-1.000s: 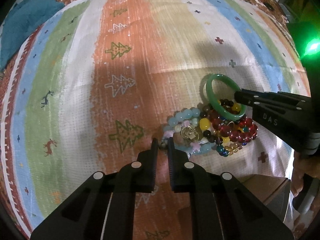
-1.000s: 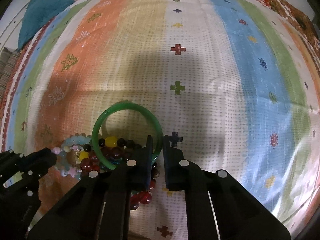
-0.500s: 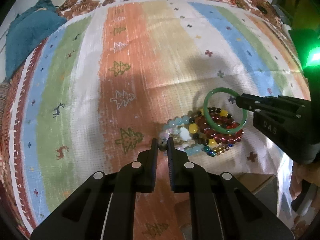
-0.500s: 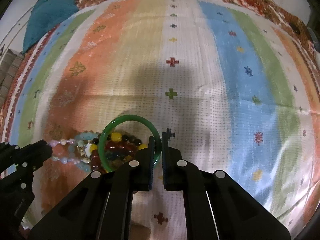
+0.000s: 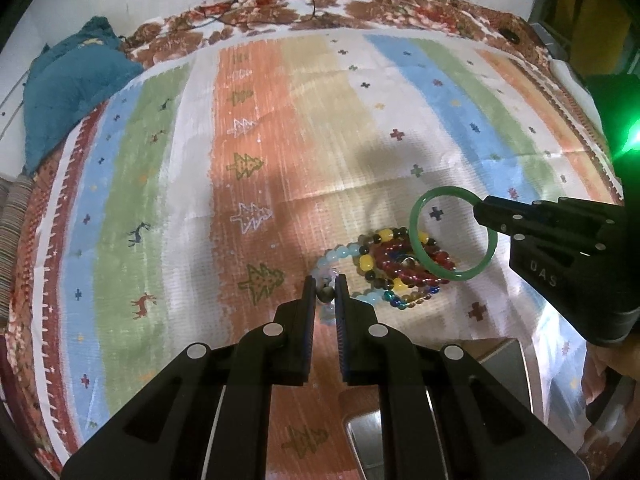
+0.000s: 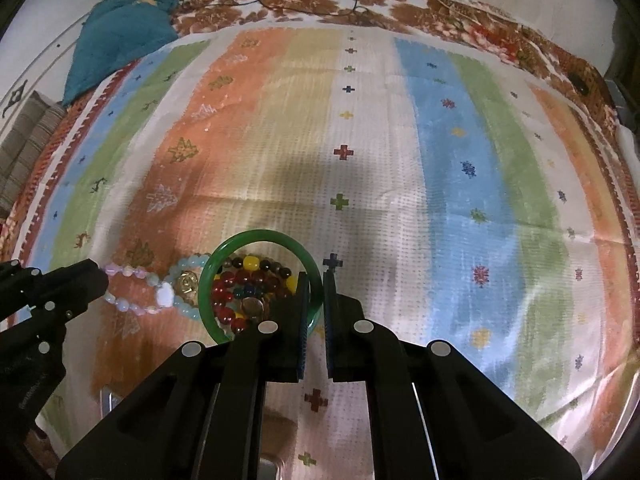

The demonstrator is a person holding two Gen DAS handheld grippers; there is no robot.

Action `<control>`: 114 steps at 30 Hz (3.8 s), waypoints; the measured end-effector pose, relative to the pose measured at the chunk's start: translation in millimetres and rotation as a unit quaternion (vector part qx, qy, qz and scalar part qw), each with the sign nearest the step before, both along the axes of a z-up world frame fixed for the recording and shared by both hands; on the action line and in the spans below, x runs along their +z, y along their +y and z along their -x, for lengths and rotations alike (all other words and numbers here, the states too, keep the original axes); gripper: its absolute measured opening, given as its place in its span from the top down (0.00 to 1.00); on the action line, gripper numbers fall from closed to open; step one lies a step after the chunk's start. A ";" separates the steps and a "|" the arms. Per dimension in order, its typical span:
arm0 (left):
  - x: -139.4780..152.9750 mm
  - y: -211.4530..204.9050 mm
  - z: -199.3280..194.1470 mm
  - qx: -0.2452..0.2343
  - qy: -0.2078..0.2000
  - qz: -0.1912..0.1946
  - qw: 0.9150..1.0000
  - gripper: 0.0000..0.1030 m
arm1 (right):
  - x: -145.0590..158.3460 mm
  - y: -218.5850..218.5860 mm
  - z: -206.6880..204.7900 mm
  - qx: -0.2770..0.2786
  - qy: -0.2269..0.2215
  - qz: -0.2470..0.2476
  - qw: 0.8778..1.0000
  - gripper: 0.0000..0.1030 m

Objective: Organize jewelry
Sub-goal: 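Carry both bracelets over the silver tin and open both tools to drop them, then move both open tools back to the remaining bracelet pile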

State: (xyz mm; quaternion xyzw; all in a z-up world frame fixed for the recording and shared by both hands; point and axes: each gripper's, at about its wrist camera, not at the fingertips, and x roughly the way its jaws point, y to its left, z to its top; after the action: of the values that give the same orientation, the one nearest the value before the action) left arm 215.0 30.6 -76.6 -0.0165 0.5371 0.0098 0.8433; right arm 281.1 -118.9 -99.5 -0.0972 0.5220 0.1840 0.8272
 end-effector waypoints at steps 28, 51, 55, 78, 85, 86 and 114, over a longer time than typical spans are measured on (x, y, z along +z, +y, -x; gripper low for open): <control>62.3 -28.9 73.7 -0.021 -0.091 0.029 0.995 0.91 | 41.3 -16.4 80.7 0.032 -0.038 -0.013 0.999 0.92; 54.9 -36.8 107.4 -0.012 -0.076 0.022 0.997 0.89 | 27.7 -19.9 122.8 0.040 -0.001 -0.005 0.999 0.89; 52.9 -30.0 105.4 0.001 -0.070 0.022 0.997 0.82 | 27.0 -27.7 117.3 0.019 -0.004 -0.002 1.000 0.75; 24.6 5.5 62.8 0.056 -0.025 0.010 0.998 0.49 | 15.0 -27.9 68.4 -0.026 0.028 -0.029 0.999 0.43; 7.8 9.4 42.7 0.059 -0.001 -0.004 0.998 0.48 | 2.8 -23.7 46.8 -0.037 0.041 -0.030 0.998 0.42; 6.3 9.4 40.5 0.058 0.001 -0.006 0.998 0.48 | 0.2 -23.2 44.8 -0.037 0.043 -0.027 0.998 0.42; -39.4 18.6 -17.3 0.045 0.045 -0.011 0.998 0.47 | -35.9 2.3 6.3 -0.026 0.068 0.013 0.997 0.38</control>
State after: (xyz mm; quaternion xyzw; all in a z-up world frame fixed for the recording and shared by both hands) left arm 232.3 49.3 -116.0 -0.0314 0.5731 0.0542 0.8171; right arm 274.9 -116.6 -135.4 -0.0821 0.5817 0.1619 0.7929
